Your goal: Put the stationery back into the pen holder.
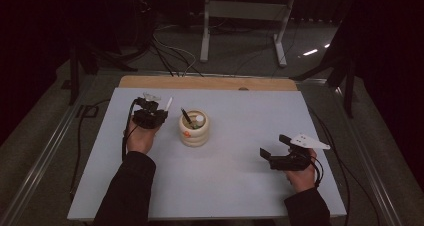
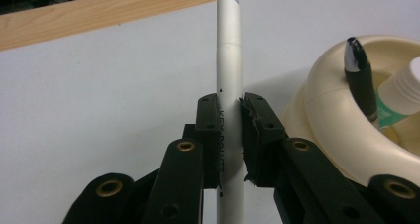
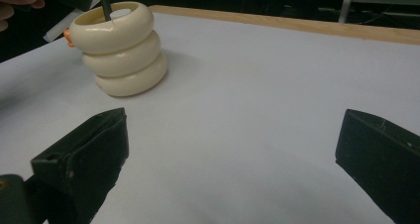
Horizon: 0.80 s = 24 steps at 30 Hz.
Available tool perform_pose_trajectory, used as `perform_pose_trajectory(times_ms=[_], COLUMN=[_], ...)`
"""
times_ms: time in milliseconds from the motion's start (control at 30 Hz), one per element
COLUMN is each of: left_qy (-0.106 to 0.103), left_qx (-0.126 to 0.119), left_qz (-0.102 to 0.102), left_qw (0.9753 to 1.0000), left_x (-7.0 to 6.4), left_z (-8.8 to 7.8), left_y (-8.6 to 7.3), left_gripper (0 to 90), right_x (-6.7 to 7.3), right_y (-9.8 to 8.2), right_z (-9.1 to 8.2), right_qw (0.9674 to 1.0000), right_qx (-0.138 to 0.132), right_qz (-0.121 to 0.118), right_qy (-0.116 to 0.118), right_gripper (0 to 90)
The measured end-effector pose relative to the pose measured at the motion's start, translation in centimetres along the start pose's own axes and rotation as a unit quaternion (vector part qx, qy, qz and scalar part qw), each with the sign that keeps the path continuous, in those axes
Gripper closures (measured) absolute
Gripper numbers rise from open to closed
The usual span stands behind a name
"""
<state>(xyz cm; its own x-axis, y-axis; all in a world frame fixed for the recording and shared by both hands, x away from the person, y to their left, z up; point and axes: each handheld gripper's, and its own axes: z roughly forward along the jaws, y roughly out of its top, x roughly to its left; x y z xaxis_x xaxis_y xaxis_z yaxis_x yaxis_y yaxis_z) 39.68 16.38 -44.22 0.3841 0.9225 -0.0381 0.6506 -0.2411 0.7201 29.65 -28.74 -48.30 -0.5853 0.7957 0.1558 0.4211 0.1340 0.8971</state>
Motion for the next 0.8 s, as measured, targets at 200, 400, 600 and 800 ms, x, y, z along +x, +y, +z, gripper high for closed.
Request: perform_pose_trajectory(times_ms=[200, 400, 600, 800], left_qy=[-0.012, -0.022, -0.030, -0.041], left_qx=[-0.017, -0.039, -0.059, -0.074], left_qz=[0.000, 0.001, 0.006, 0.010], left_qw=[0.9998, 0.9990, 0.9978, 0.9964], left_x=[0.1, 0.0, -0.4, -0.8], left_z=[-0.4, -1.1, -1.6, -2.0], left_y=[0.2, 0.6, 1.0, 1.4], left_gripper=[79.4, 79.4, 79.4, 79.4], right_x=[0.0, 0.0, 0.0, 0.0], right_y=[0.0, 0.0, 0.0, 0.0], right_z=[0.0, 0.0, 0.0, 0.0], right_qw=[1.0000, 1.0000, 1.0000, 1.0000], right_qx=[0.000, 0.001, 0.001, 0.001], right_qz=[0.000, 0.000, 0.000, 0.000], right_qy=[0.000, 0.000, 0.001, 0.000], right_gripper=[0.4, 0.4, 0.4, 0.4])
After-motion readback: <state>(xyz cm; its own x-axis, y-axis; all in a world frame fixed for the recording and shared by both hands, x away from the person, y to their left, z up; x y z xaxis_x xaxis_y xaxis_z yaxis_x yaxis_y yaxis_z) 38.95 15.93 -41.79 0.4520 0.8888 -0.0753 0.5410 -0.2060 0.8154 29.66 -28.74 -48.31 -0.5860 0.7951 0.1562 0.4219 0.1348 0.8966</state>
